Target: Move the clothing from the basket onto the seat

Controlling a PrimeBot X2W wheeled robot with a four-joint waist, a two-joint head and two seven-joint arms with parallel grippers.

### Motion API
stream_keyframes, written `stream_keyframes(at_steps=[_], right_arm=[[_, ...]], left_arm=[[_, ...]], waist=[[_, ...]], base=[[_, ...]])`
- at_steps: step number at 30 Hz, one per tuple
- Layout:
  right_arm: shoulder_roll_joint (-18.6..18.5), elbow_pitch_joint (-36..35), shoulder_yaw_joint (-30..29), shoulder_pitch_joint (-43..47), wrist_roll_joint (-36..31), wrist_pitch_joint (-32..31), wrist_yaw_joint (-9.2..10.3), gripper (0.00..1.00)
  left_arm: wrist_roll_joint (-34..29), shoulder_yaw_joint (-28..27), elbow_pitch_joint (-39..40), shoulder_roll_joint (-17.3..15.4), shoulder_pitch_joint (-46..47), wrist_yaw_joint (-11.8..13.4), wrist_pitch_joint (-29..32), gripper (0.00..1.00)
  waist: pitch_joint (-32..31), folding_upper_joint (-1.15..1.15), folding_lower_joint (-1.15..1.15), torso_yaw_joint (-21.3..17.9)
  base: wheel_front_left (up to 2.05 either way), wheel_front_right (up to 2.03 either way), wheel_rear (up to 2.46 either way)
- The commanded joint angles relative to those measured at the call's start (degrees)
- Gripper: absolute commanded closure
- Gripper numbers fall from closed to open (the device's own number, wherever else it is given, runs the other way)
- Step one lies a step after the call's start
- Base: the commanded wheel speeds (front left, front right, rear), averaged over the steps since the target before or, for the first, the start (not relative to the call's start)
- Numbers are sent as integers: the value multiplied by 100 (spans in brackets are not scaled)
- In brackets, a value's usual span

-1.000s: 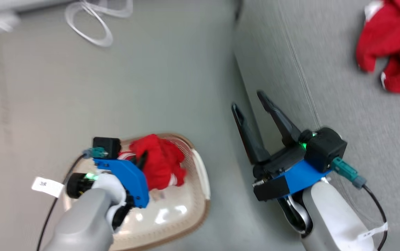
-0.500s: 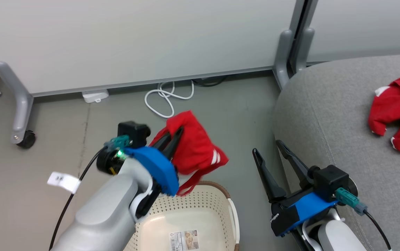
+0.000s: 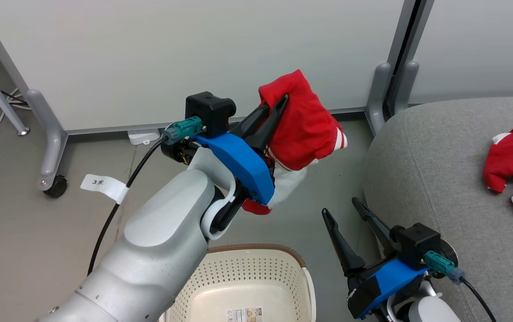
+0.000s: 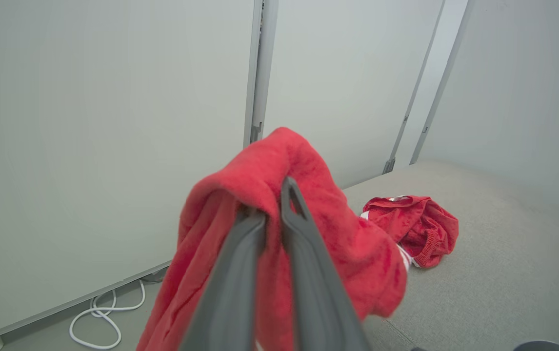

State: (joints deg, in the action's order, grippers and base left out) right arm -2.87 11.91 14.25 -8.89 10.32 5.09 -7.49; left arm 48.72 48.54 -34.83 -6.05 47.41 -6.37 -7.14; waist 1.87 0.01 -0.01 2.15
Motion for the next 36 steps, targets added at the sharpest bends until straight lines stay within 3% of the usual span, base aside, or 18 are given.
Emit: stream_keyframes(at_steps=[1, 10, 18, 23, 36], right_arm=[[-3, -17, 7, 74, 47, 1, -1, 0], [-3, 99, 101, -95, 95, -67, -1, 0], [-5, 183, -502, -166, -6, -84, -1, 0], [-4, 146, -692, -214, -163, -162, -1, 0], [-101, -262, -862, -439, -697, -520, -1, 0]], left_arm=[[-21, -4, 12, 0, 87, 25, 10, 100], [-4, 148, 161, 155, 188, 49, 59, 100], [-43, 338, 278, 197, 192, 38, 143, 100], [-135, 503, 408, 68, 173, -5, 184, 100], [-283, 1481, 1131, -689, 411, -124, 309, 100]], waist=[[-2, -1, 1, -5], [39, -1, 1, -4], [84, -1, 1, 38], [151, -1, 1, 56], [572, -1, 1, 279]], base=[[0, 0, 0], [0, 0, 0], [0, 0, 0], [0, 0, 0], [0, 0, 0]])
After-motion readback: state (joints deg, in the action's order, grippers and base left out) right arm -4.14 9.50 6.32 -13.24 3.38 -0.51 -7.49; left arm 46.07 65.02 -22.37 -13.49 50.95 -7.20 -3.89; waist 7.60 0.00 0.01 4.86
